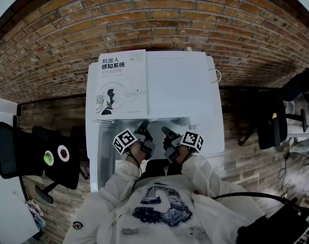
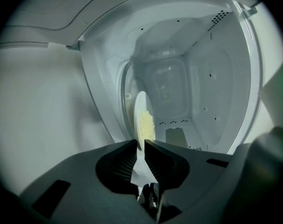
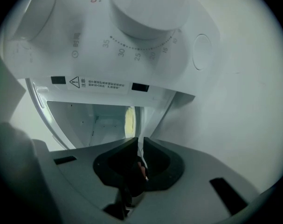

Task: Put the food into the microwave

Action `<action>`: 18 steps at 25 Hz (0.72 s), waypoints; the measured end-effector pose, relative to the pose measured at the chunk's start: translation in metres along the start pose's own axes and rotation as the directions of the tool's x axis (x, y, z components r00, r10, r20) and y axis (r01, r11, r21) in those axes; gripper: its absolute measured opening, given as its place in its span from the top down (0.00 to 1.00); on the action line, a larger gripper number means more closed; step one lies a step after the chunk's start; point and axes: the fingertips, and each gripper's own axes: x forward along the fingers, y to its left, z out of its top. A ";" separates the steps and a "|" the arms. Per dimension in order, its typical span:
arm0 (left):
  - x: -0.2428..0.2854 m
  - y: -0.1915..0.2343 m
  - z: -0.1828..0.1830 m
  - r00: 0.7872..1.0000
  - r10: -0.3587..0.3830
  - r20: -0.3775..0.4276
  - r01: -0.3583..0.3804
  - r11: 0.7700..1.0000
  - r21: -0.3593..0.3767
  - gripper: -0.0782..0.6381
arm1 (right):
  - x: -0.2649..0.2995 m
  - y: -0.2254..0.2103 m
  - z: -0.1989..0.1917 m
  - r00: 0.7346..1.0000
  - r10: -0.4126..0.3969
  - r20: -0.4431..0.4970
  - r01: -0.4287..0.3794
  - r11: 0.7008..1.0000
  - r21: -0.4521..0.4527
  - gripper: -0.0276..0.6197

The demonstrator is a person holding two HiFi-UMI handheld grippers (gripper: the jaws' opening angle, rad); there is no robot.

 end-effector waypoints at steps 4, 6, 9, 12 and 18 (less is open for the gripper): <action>0.000 -0.005 -0.001 1.000 0.006 -0.012 -0.006 0.999 0.052 0.78 | 0.000 0.001 -0.001 1.000 0.002 -0.007 -0.002 1.000 -0.003 0.91; 0.000 -0.006 -0.002 1.000 0.015 -0.017 -0.014 0.997 0.070 0.75 | 0.000 0.001 -0.001 1.000 0.004 -0.007 -0.004 1.000 -0.005 0.91; -0.002 -0.005 -0.003 0.999 0.030 -0.017 -0.029 0.996 0.082 0.75 | -0.001 0.002 -0.002 1.000 0.005 -0.010 -0.005 1.000 -0.007 0.91; -0.004 -0.005 -0.005 0.999 0.038 -0.018 -0.036 0.994 0.104 0.73 | -0.003 0.003 -0.002 1.000 0.006 -0.012 -0.006 1.000 -0.015 0.91; -0.011 -0.008 -0.007 0.999 0.038 -0.016 -0.036 0.989 0.146 0.73 | -0.010 0.009 -0.004 1.000 0.012 -0.020 -0.013 0.998 -0.057 0.91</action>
